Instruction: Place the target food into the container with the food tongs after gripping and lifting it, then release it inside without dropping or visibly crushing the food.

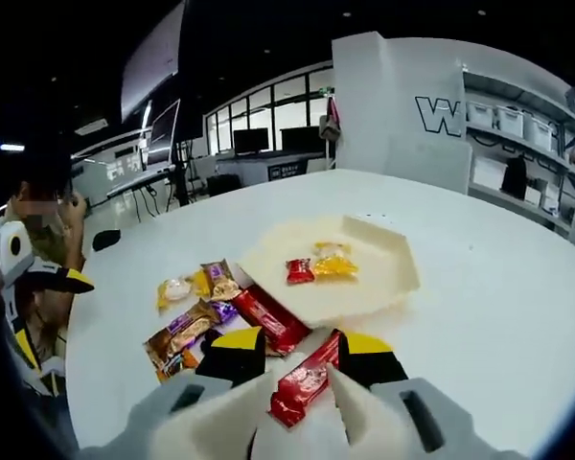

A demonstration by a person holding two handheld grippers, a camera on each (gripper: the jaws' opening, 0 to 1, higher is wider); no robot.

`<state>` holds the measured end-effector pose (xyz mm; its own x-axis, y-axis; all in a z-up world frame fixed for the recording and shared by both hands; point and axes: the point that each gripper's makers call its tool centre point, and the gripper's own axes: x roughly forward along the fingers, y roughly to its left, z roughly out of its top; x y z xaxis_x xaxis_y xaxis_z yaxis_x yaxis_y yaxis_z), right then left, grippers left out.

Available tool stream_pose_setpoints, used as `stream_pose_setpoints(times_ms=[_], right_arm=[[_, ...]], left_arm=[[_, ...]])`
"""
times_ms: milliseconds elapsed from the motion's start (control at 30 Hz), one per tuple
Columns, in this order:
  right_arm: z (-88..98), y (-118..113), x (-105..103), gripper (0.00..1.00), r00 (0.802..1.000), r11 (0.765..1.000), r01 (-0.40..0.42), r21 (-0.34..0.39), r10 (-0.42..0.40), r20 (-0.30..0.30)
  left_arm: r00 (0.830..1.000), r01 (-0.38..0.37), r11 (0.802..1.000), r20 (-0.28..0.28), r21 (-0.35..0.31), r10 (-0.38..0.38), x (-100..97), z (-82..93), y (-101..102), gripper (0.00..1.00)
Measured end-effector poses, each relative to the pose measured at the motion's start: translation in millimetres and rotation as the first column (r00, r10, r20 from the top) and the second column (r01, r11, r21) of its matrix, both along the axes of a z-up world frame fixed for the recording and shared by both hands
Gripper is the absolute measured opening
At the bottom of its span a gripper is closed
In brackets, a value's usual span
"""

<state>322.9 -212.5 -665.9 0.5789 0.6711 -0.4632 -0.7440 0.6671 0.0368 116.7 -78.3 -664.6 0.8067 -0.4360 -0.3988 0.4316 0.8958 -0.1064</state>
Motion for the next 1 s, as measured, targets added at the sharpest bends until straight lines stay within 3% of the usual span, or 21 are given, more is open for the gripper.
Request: stream_pose_setpoints(times_ms=[400, 667, 767, 1000], right_arm=[[-0.3, -15.6, -1.5, 0.25, 1.0, 1.0, 0.012, -0.029, -0.011, 0.016], [3.2, -33.5, 8.1, 0.25, 0.997, 0.997, 0.072, -0.017, -0.072, 0.011], [7.7, -29.5, 9.2, 0.26, 0.997, 0.997, 0.073, 0.017, -0.073, 0.001], [7.4, -13.4, 15.2, 0.26, 0.998, 0.998, 0.054, 0.015, -0.054, 0.014]], left_arm=[[1.0, 0.022, 1.0, -0.007, 0.004, -0.022, -1.6, -3.6, -7.5, 0.91], [1.0, 0.025, 1.0, -0.005, 0.003, -0.025, -1.2, -3.1, -8.5, 0.9], [1.0, 0.024, 1.0, -0.005, 0.004, -0.024, -1.7, -2.8, -8.5, 0.9], [1.0, 0.018, 1.0, -0.004, 0.007, -0.018, -2.2, -1.3, -6.8, 0.9]])
